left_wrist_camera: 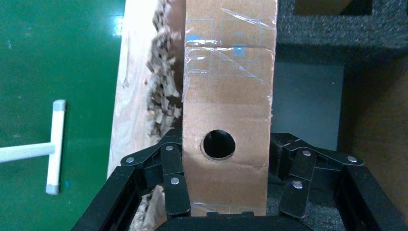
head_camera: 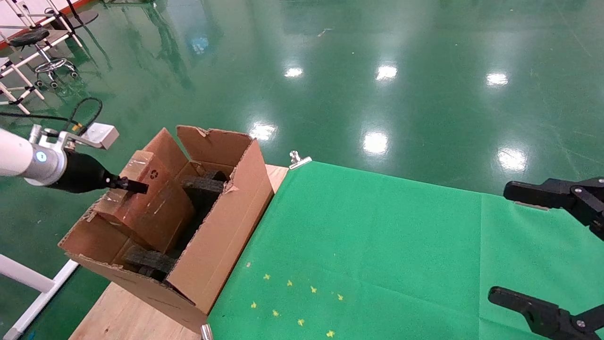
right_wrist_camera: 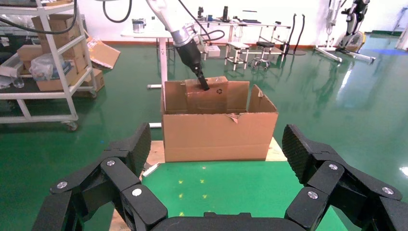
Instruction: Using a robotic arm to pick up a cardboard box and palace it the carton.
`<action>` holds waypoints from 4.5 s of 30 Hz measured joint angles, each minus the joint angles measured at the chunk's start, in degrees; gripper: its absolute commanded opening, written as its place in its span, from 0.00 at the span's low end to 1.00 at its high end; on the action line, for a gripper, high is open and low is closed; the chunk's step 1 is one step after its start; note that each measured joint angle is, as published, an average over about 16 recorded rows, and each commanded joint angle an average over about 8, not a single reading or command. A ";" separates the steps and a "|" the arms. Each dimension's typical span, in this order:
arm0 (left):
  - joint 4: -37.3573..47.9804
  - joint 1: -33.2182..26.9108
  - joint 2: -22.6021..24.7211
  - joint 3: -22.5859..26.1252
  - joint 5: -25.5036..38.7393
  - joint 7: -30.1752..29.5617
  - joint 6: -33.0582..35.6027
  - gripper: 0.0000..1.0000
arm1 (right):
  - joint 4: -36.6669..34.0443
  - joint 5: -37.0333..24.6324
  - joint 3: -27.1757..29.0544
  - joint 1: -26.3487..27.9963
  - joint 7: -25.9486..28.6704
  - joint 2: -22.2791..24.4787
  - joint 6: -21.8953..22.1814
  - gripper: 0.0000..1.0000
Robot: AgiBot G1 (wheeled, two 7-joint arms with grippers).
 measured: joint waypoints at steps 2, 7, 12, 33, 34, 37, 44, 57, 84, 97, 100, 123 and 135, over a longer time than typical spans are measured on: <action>-0.03 0.89 0.06 -0.24 -0.33 -0.13 -0.42 0.00 | 0.00 0.00 0.00 0.00 0.00 0.00 0.00 1.00; -0.15 3.11 0.24 -0.80 -1.12 -0.43 -1.70 0.00 | 0.00 0.00 0.00 0.00 0.00 0.00 0.00 1.00; -0.30 5.29 0.64 -1.35 -1.88 -0.75 -3.28 0.00 | 0.00 0.00 0.00 0.00 0.00 0.00 0.00 1.00; -0.44 13.11 2.26 -3.74 -5.27 -2.92 -9.95 0.45 | 0.00 0.01 -0.01 0.00 -0.01 0.01 0.01 1.00; -0.45 13.32 2.28 -3.82 -5.38 -3.01 -10.16 0.58 | 0.00 0.01 -0.01 0.00 -0.01 0.01 0.01 1.00; -0.45 13.79 2.34 -3.99 -5.62 -3.22 -10.64 0.95 | -0.01 0.01 -0.01 -0.01 -0.01 0.01 0.01 1.00; -0.45 14.14 2.38 -4.14 -5.83 -3.44 -11.14 1.00 | -0.01 0.00 -0.01 -0.01 -0.01 0.01 0.02 1.00; -0.55 13.09 2.13 -4.06 -5.76 -3.59 -10.62 1.00 | -0.01 0.00 -0.01 -0.01 -0.01 0.01 0.02 1.00; -7.76 2.50 -2.39 -10.06 -14.86 -5.24 2.50 1.00 | -0.01 0.01 -0.02 -0.01 -0.01 0.01 0.02 1.00; -13.21 1.65 -5.69 -15.61 -24.09 -7.59 14.46 1.00 | -0.03 0.01 -0.01 -0.02 -0.01 0.02 0.03 1.00; -13.92 1.98 -5.87 -16.06 -24.86 -7.53 15.19 1.00 | -0.03 0.02 -0.01 -0.02 -0.02 0.02 0.03 1.00; -31.99 15.67 -7.04 -23.60 -35.82 2.91 18.74 1.00 | -0.04 0.02 -0.02 -0.02 -0.02 0.03 0.03 1.00; -44.23 24.92 -7.81 -28.68 -43.18 10.04 21.07 1.00 | -0.04 0.02 -0.02 -0.02 -0.02 0.03 0.03 1.00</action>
